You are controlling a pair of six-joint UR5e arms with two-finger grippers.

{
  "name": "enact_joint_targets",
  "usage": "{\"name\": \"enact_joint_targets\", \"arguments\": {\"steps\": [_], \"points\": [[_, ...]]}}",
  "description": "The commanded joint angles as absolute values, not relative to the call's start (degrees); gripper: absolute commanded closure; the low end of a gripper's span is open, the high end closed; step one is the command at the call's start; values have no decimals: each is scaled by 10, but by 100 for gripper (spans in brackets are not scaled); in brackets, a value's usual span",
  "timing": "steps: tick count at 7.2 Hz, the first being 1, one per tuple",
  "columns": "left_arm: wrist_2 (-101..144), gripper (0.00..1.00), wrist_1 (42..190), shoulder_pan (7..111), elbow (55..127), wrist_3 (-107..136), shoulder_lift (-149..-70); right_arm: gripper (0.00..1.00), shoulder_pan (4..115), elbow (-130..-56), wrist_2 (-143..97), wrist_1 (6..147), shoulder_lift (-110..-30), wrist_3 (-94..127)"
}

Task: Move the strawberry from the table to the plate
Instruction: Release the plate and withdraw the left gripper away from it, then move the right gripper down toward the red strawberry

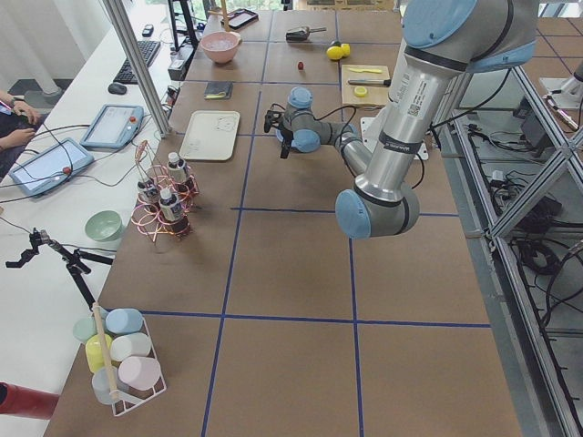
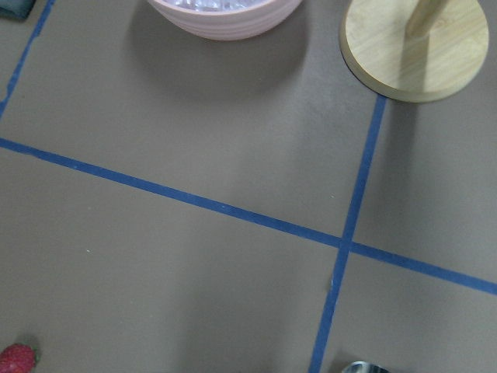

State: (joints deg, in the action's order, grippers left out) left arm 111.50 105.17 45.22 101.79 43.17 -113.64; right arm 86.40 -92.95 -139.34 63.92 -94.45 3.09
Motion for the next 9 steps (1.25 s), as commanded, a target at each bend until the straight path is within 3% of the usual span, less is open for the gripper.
{"name": "enact_joint_targets", "arguments": {"steps": [1, 3, 5, 7, 9], "points": [[1225, 0, 984, 655, 1019, 174, -1076, 0, 822, -932, -1391, 601, -920, 90], [1264, 0, 953, 812, 970, -30, -1021, 0, 782, -967, -1389, 607, -916, 151], [1264, 0, 840, 899, 921, -145, -1012, 0, 721, -1038, -1352, 637, -916, 255], [1266, 0, 789, 946, 926, -192, -963, 0, 688, -1109, -1308, 739, -920, 267], [1318, 0, 792, 945, 964, -146, -916, 0, 665, -1108, -1306, 737, -934, 269]]}}
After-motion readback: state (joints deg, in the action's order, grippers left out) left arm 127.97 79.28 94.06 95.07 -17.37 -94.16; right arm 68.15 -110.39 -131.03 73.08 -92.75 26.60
